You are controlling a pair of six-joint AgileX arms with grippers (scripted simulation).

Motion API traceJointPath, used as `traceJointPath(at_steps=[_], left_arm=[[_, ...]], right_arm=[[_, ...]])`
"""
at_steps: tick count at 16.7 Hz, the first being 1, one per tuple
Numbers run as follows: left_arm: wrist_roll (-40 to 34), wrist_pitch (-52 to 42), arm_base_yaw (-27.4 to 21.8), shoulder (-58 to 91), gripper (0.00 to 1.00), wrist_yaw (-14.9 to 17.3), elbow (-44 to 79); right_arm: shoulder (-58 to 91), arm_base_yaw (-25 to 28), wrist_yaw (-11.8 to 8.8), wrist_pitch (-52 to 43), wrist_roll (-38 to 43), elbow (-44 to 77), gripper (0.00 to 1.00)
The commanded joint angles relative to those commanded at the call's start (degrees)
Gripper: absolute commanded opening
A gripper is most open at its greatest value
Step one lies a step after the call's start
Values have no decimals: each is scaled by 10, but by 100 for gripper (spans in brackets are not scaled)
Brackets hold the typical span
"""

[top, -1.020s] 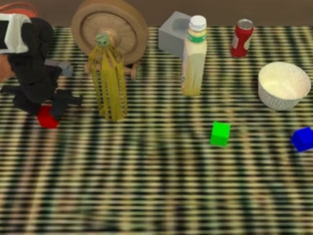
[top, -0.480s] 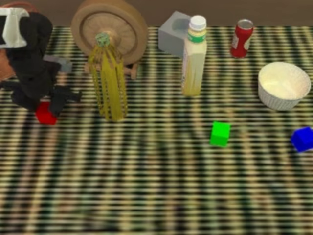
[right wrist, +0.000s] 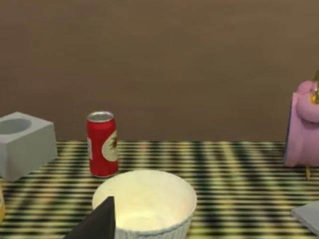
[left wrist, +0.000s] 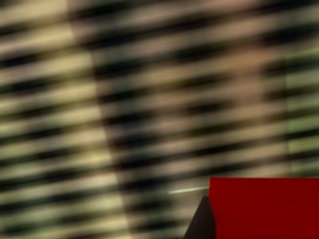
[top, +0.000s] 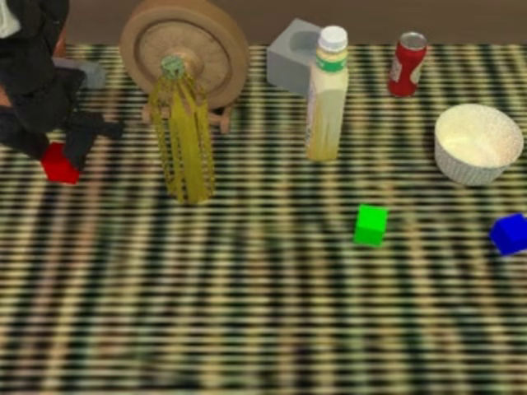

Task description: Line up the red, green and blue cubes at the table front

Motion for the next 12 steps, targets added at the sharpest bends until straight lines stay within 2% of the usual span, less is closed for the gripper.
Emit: traceJointPath(at_steps=[4,6,9,12], left_arm=[[-7,2,-10,-2,0,-1,-6],[-39,6,-38,-19,0,-2,-27],[-127,15,-105,-64,0,-6,-85],[-250,28,-191,-125,0,-10,-166]], right_arm=[[0,0,0,0,0,0,100],[0,0,0,0,0,0,100],[0,0,0,0,0,0,100],[0,0,0,0,0,0,100]])
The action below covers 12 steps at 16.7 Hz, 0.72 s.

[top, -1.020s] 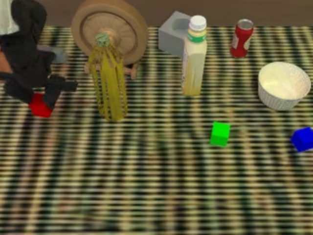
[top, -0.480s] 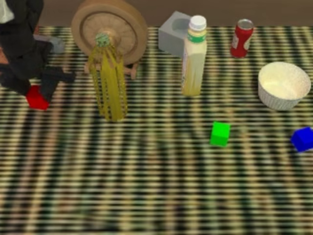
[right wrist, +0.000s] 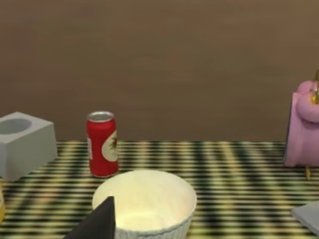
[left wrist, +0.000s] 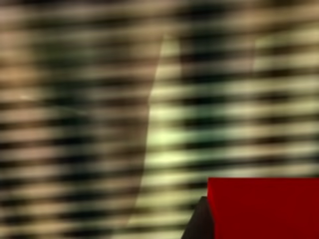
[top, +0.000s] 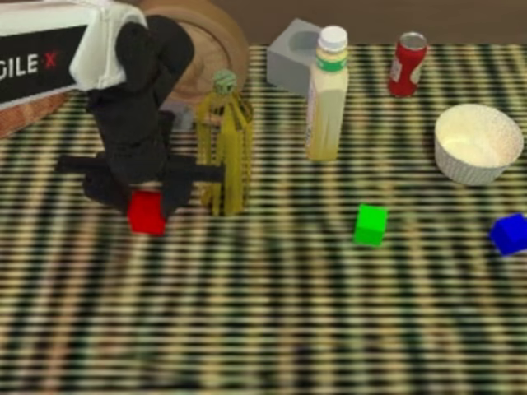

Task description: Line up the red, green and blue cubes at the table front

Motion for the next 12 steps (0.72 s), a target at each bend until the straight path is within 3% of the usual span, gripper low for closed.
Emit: traceJointPath(at_steps=[4,7,12], left_arm=[[-170,19,-118,-86,0,-5,-112],[-251,34,-183,-141,0,-10,-175],[-276,41,-207,-163,0,-12,-198]], right_arm=[[0,0,0,0,0,0,100],[0,0,0,0,0,0,100],[0,0,0,0,0,0,100]])
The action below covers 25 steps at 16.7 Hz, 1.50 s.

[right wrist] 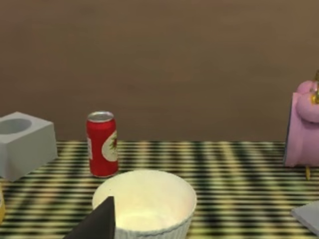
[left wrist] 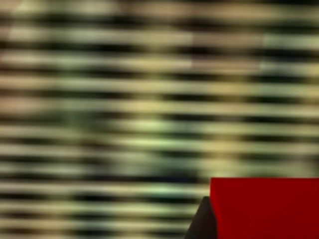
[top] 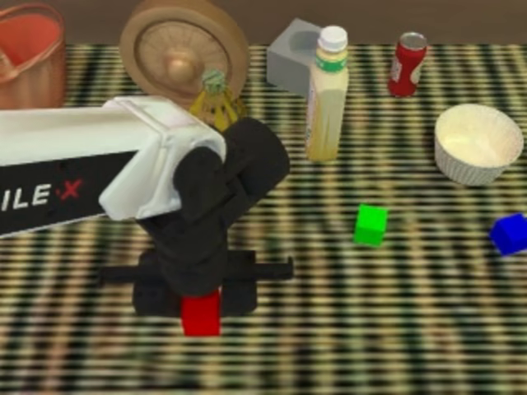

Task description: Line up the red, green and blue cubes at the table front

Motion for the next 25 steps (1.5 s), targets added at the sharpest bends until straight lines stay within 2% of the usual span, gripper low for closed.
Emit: traceJointPath(at_steps=[4,10,15,25], left_arm=[[3,22,2,12,0,0,-13],[3,150,2,66,0,1,-81],[3,161,2,73,0,0,-88],[3,161,2,73,75,0,-88]], right_arm=[[0,0,0,0,0,0,100],[0,0,0,0,0,0,100],[0,0,0,0,0,0,100],[0,0,0,0,0,0,100]])
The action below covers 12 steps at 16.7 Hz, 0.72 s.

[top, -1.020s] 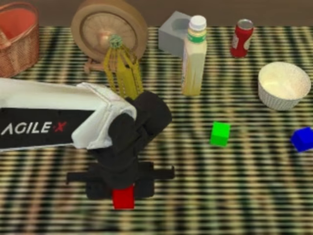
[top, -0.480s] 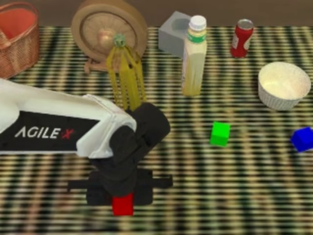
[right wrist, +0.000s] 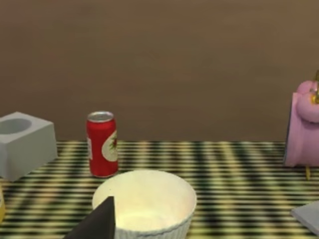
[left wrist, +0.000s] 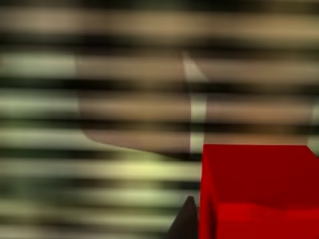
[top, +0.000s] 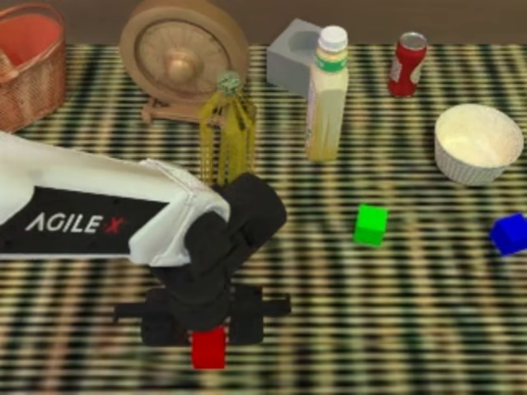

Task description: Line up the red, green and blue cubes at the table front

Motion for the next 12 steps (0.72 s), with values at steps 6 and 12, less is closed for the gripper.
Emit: traceJointPath(at_steps=[6,12], left_arm=[[0,0,0,0,100,0,0],[0,0,0,0,100,0,0]], right_arm=[[0,0,0,0,0,0,100],[0,0,0,0,0,0,100]])
